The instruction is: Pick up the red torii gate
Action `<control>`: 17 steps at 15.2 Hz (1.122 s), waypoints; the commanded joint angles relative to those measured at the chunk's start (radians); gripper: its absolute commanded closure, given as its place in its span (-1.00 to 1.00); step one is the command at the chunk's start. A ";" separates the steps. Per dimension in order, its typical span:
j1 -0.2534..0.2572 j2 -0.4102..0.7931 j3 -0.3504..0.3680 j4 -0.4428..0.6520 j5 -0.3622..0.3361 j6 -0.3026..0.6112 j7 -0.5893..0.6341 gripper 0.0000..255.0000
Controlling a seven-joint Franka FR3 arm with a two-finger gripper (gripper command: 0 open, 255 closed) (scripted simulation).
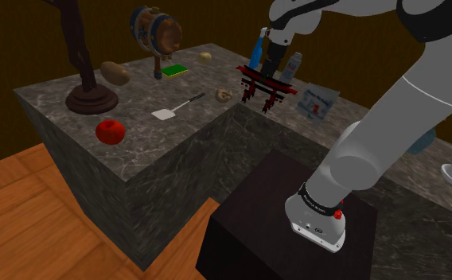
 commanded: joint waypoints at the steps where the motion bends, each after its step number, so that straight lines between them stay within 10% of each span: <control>1: -0.002 0.006 -0.003 -0.011 0.003 0.017 -0.006 -1.00; 2: -0.002 0.007 -0.003 -0.011 0.003 0.017 -0.007 -1.00; 3: -0.002 0.005 -0.003 -0.011 0.002 0.016 -0.006 1.00; 17: -0.001 -0.019 0.003 0.035 -0.010 -0.050 0.007 1.00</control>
